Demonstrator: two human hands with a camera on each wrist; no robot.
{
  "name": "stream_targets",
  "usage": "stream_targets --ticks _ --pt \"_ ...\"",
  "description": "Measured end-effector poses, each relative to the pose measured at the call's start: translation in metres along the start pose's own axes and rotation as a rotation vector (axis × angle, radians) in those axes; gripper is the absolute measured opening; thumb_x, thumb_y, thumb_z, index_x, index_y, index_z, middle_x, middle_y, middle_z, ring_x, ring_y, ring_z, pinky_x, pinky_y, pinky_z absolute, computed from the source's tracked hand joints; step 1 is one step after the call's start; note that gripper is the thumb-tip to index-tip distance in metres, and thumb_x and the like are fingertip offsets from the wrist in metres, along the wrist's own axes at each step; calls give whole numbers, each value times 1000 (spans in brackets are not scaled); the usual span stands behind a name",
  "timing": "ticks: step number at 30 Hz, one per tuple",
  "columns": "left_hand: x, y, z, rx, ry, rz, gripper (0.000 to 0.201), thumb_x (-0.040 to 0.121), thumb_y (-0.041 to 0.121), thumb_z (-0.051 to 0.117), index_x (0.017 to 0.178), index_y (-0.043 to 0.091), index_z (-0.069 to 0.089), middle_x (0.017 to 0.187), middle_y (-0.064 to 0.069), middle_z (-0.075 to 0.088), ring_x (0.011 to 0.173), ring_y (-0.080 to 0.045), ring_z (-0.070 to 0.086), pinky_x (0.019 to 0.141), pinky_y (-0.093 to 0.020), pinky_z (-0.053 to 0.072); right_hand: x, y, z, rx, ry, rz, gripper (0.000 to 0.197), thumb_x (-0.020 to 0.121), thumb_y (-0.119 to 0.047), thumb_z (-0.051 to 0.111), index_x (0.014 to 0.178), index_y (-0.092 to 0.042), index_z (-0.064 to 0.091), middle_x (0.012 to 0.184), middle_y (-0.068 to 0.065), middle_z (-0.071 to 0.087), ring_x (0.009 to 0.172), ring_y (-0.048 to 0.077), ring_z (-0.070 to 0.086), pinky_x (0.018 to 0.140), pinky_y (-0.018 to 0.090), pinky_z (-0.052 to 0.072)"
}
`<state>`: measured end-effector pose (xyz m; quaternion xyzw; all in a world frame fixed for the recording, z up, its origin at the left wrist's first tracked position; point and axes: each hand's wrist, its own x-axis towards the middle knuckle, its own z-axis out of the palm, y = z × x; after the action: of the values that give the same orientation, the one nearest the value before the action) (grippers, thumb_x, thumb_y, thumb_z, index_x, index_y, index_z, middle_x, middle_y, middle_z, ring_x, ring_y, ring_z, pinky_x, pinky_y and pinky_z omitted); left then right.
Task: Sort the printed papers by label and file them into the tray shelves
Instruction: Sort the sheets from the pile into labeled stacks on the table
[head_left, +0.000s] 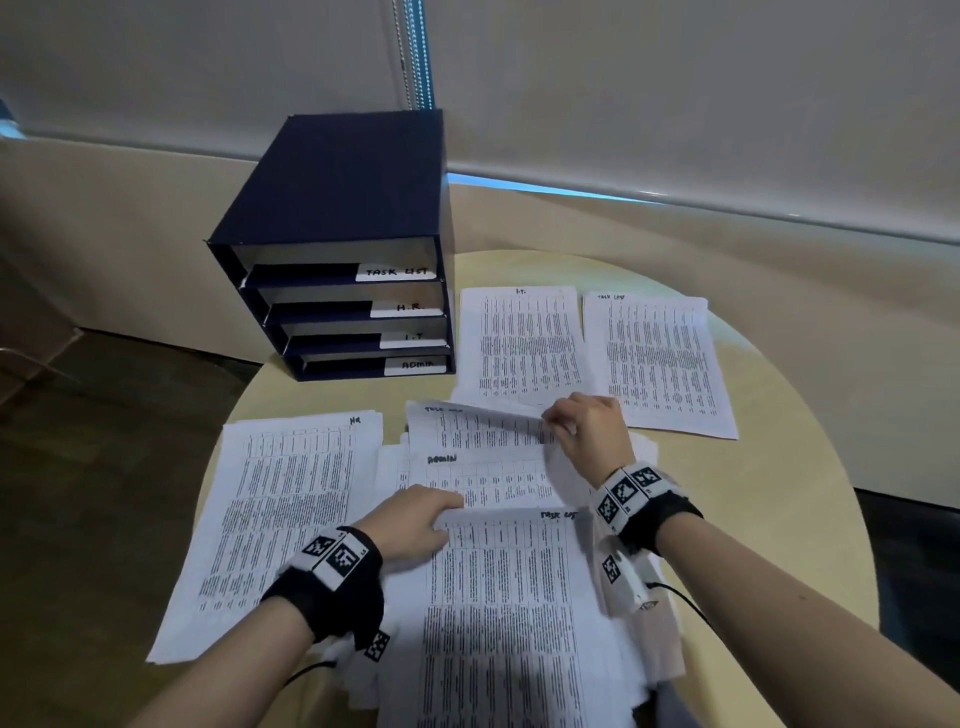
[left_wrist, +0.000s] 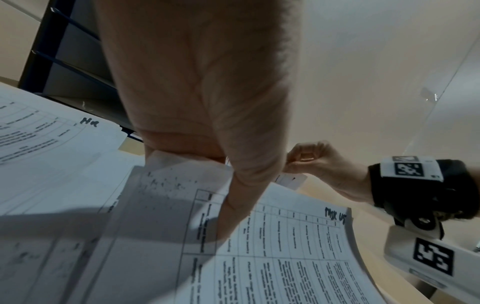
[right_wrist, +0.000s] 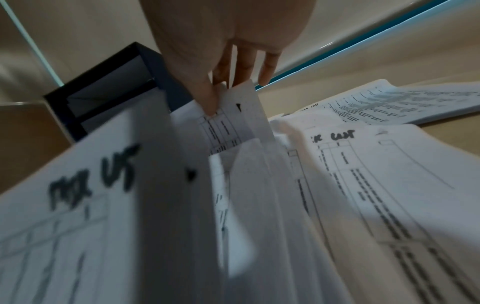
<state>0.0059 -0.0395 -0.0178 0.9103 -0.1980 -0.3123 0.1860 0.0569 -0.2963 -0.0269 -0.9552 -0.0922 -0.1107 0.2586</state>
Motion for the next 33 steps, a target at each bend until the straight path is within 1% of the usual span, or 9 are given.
stream_targets --ticks 3,6,10,14,17,22,25,28,33 --pt "0 2 -1 18 20 40 22 89 16 58 81 35 51 78 16 55 77 -9 55 71 -26 42 -12 -6 -8 13 -26 -58 4 90 -14 57 88 -13 60 78 -1 66 68 17 57 87 33 41" --pt "-4 5 -3 36 50 70 15 90 15 57 86 27 50 71 16 48 67 -5 50 60 -19 32 -10 -15 -31 141 -36 -2 4 93 -9 50 92 -12 52 74 0 63 59 13 56 55 11 37" --pt "-16 8 -6 39 121 109 7 92 14 56 87 16 54 66 12 45 62 -3 46 63 -23 38 8 -21 -82 404 345 148 5 91 -6 54 90 -10 56 75 -10 56 60 5 51 57 5 38" --pt "-29 4 -5 27 195 132 8 94 19 56 90 15 61 84 4 65 82 -13 60 81 -33 49 22 2 -126 577 670 322 11 85 -13 56 83 -24 56 80 -9 57 78 10 52 72 24 43" --pt "-36 2 -4 -16 224 127 12 96 24 54 97 15 63 84 1 67 77 -13 62 79 -34 52 17 16 -142 824 705 490 18 84 -10 57 75 -25 55 71 -6 55 63 9 51 58 26 44" --pt "-34 -10 -7 -110 187 19 35 91 16 60 121 25 44 84 2 62 68 -12 58 60 -24 44 -24 32 -133 1026 285 611 18 92 -1 49 78 -12 53 44 -8 52 35 6 41 37 18 32" --pt "-31 -20 -12 -232 150 -12 23 87 7 61 91 30 58 87 16 64 89 -14 62 81 -27 49 -55 49 -115 848 -3 591 14 91 -1 52 82 -9 58 57 0 61 46 10 54 45 19 43" --pt "-23 -23 -22 -219 34 25 29 86 5 58 84 32 68 93 24 68 98 7 58 97 -30 43 -74 51 -98 454 -318 453 10 90 -9 58 83 -13 64 75 4 64 67 15 60 65 24 45" --pt "-9 5 -36 -385 70 -10 20 96 15 54 90 24 71 99 12 65 91 0 59 71 -12 43 -66 7 -67 331 -489 276 11 91 -11 56 88 -15 65 83 -4 63 78 6 56 70 19 41"
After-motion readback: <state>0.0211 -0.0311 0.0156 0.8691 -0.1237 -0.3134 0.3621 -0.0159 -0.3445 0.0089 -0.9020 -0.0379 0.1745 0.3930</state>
